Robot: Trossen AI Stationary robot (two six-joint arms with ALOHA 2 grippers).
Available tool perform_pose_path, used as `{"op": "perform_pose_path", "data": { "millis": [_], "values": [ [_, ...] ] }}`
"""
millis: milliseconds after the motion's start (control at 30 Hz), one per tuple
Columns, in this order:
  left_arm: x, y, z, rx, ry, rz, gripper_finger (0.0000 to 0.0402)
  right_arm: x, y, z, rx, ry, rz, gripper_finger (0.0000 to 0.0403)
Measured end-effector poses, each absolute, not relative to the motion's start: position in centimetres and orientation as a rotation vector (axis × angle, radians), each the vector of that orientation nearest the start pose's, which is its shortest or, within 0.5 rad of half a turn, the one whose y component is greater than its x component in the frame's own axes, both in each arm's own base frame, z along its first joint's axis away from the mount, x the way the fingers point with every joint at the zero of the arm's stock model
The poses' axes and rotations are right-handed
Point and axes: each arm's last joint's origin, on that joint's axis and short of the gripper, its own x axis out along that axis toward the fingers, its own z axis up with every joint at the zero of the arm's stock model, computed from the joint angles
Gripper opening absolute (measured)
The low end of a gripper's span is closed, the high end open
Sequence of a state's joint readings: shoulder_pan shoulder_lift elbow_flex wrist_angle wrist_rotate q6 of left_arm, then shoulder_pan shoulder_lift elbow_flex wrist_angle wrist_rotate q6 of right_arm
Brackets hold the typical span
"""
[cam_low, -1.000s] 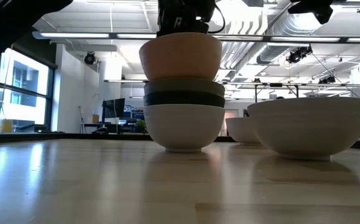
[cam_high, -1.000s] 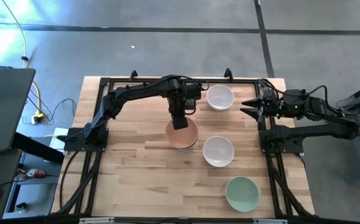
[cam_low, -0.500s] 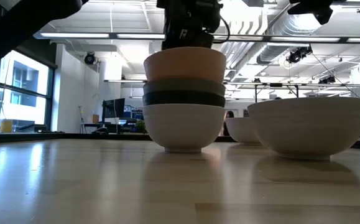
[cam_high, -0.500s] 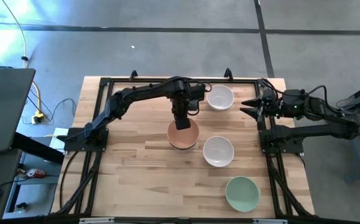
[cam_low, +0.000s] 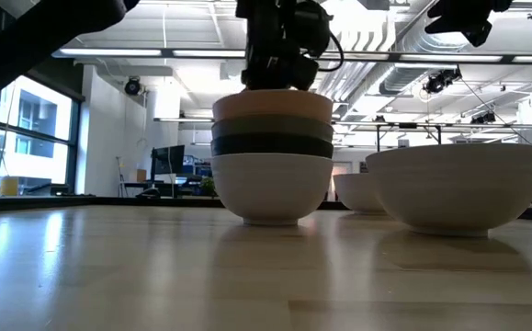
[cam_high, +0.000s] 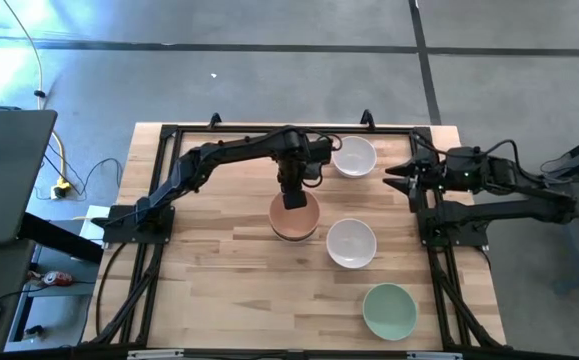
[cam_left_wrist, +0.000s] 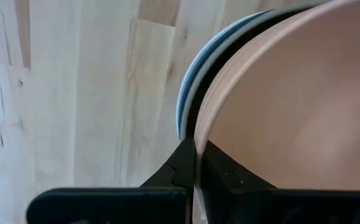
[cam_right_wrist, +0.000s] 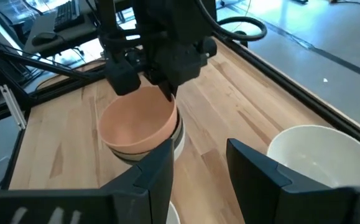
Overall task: Nest bowls inside each other
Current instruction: Stack the light orange bowl on the gray bowl
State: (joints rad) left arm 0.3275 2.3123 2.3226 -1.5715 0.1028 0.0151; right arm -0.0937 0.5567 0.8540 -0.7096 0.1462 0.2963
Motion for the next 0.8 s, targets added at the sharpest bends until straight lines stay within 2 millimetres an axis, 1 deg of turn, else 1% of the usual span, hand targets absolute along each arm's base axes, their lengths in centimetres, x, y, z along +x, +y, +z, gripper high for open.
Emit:
{"op": "perform_pose_path", "data": {
  "millis": [267,467,600,800],
  "values": [
    [42.0,14.1,25.9,-0.314,1.551,0.17,0.0,10.6,-1.3,32.1,0.306,0.386,-0.272,0.0142],
    [42.0,14.1,25.9,-0.309,1.552,0.174,0.0006,10.7,-1.3,32.2,0.307,0.371,-0.27,0.0142],
    [42.0,14.0,25.9,-0.338,1.544,0.144,0.0029,10.7,-1.3,32.3,0.309,0.363,-0.257,0.0142],
    [42.2,13.6,25.9,-0.338,1.542,0.118,0.0087,10.8,-1.3,32.4,0.312,0.351,-0.246,0.0142]
  ]
}}
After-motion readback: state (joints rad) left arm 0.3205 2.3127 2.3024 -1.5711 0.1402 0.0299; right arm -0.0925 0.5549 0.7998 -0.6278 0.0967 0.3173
